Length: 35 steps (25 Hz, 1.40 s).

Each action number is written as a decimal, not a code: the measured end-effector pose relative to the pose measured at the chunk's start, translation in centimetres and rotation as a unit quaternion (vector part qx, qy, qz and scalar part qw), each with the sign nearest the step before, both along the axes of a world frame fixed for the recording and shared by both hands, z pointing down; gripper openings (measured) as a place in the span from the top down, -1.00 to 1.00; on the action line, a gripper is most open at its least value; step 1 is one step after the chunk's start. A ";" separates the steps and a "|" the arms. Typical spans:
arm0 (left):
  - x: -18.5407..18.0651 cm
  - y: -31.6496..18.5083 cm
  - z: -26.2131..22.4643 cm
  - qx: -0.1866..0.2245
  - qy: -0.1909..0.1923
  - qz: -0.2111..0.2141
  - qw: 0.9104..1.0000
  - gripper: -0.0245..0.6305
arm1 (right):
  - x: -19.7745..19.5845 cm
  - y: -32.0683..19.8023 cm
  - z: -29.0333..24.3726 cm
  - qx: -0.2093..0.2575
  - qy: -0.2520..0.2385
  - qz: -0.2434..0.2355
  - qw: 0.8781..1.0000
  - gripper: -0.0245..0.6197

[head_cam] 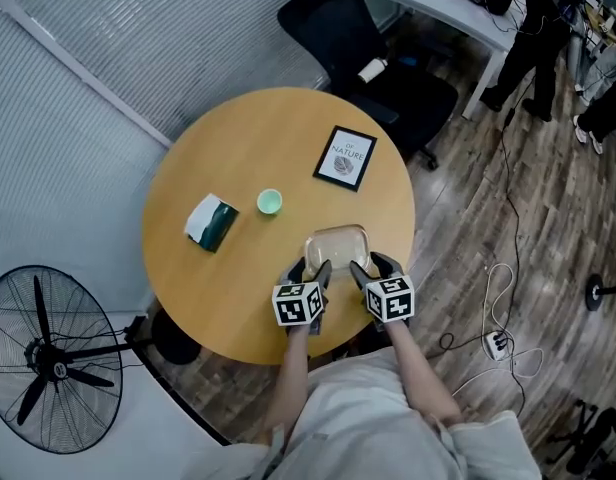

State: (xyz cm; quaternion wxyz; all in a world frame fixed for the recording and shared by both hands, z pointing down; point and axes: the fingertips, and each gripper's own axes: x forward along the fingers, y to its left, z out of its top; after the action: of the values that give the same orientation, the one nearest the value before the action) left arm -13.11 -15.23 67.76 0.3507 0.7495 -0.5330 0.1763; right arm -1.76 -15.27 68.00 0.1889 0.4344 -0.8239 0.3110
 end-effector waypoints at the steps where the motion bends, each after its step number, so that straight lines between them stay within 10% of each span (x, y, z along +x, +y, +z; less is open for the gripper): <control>1: 0.1 0.1 -0.2 0.003 0.000 0.001 1.000 0.10 | 0.0 0.1 -0.2 0.003 0.000 0.001 1.000 0.24; 35: 0.2 2.1 -5.2 0.071 0.008 0.030 0.997 0.13 | 0.5 2.2 -5.1 0.074 -0.001 0.026 0.997 0.25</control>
State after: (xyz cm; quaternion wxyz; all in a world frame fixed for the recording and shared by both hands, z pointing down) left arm -12.87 -13.11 62.59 0.2955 0.7896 -0.5185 0.1428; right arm -1.31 -13.03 62.90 0.1470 0.4683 -0.8334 0.2540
